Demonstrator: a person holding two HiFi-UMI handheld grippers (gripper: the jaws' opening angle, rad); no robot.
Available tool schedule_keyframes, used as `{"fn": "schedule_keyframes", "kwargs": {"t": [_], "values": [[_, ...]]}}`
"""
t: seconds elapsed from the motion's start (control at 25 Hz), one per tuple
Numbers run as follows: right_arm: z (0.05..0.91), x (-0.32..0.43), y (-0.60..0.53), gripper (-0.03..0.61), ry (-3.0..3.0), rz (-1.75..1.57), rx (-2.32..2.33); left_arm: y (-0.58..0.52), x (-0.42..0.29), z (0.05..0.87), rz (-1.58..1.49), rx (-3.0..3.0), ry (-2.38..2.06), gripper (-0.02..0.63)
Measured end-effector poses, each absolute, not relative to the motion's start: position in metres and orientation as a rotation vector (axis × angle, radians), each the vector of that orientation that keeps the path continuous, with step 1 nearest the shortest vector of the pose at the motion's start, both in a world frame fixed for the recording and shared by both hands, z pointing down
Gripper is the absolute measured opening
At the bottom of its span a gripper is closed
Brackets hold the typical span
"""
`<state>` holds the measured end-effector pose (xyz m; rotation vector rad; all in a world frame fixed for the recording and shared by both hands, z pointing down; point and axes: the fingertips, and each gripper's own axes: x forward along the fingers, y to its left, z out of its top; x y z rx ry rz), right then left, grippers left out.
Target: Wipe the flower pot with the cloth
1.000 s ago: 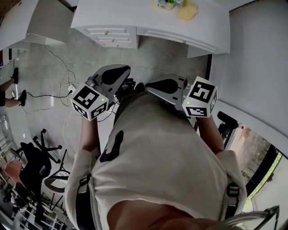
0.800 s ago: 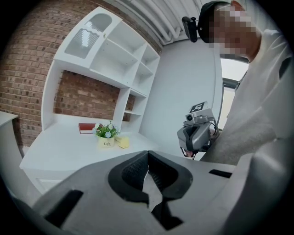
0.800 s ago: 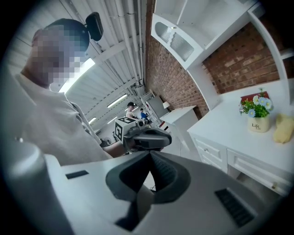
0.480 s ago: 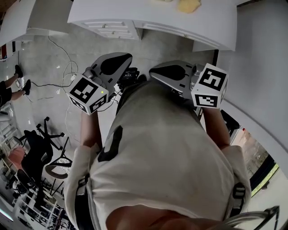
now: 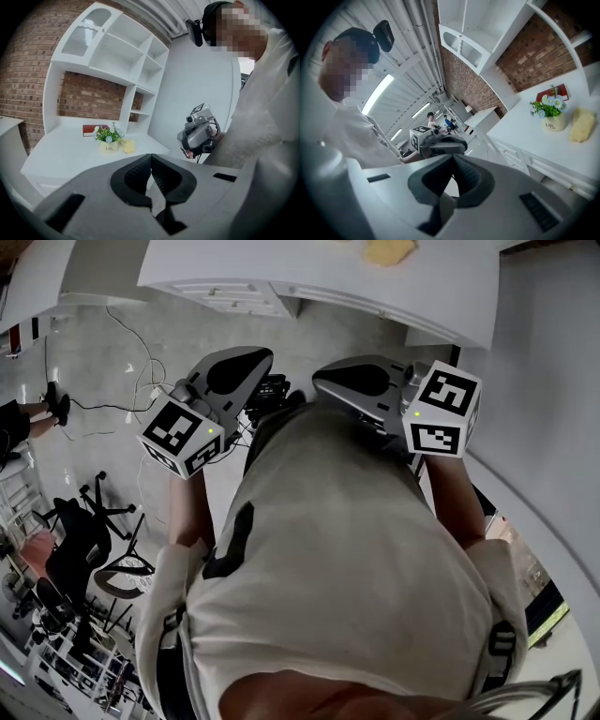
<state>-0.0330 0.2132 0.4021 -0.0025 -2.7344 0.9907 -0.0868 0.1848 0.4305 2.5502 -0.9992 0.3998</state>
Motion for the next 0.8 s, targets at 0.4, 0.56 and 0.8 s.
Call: {"fn": "schedule_keyframes", "kwargs": {"t": [0.4,0.56,0.8], "values": [[0.407,0.012,0.189,0.008,-2.720,1.072,0.033,0.163,-0.052,0.431,0.428,2.539,-1.032,0.020],[0.414,0.027,0.181,0.008,-2.708,1.102,0.037,0.156,-0.038,0.439,0.440,2.528,-1.035,0.020],[0.423,0.048,0.158,0.008,-2.685,1.147,0.100,0.138,-0.023,0.445,0.445,2.522,-1.038,0.020]]}}
